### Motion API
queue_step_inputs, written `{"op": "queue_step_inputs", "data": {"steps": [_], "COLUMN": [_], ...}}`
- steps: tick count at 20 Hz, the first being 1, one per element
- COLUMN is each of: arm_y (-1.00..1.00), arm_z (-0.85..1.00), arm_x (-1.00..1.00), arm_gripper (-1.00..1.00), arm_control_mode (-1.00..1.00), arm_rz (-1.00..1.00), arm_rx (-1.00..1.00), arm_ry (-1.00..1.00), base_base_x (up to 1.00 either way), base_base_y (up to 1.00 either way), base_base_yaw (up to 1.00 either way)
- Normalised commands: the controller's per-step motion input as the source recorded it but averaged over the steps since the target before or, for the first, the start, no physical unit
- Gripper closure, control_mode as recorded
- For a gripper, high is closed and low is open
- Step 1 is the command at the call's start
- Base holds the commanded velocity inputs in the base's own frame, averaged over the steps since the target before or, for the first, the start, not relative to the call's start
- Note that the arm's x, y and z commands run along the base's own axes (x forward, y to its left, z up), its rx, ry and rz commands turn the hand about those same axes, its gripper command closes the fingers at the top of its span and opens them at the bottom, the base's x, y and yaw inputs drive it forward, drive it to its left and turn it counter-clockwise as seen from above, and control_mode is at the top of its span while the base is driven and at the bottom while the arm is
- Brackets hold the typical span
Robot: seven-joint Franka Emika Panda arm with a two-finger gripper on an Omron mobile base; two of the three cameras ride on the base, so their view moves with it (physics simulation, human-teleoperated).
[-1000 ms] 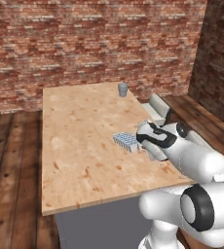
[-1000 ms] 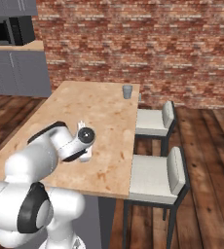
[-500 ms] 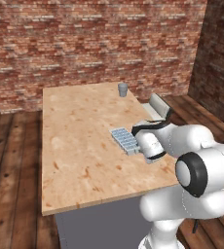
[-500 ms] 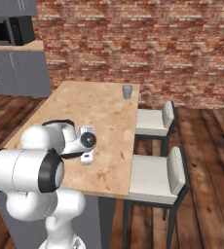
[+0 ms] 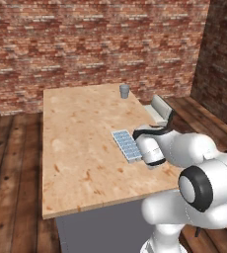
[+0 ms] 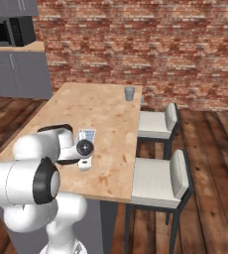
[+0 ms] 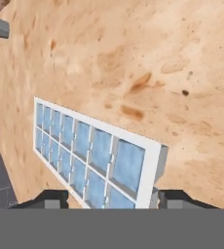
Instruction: Open the freezer door, pick up the ice cube tray from the freezer, and place it on the dining counter.
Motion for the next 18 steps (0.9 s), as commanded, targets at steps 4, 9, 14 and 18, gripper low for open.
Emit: {"op": "queue_step_inputs", "data": {"steps": [4, 9, 14, 18], "arm_y": [0.0, 0.0, 0.0, -0.09], "arm_z": [0.66, 0.78, 0.98, 1.0], "arm_x": [0.0, 0.0, 0.0, -0.01], "arm_gripper": [-1.0, -1.0, -1.0, -1.0], "arm_control_mode": [-1.0, -1.0, -1.0, -1.0], "arm_rz": [-0.02, -0.04, -0.07, -0.1], "arm_rx": [0.0, 0.0, 0.0, -0.01], "arm_ry": [0.02, 0.06, 0.18, 0.24], "base_base_x": [0.0, 0.0, 0.0, 0.0], "base_base_y": [0.0, 0.0, 0.0, 0.0], "base_base_yaw": [0.0, 0.0, 0.0, 0.0]}}
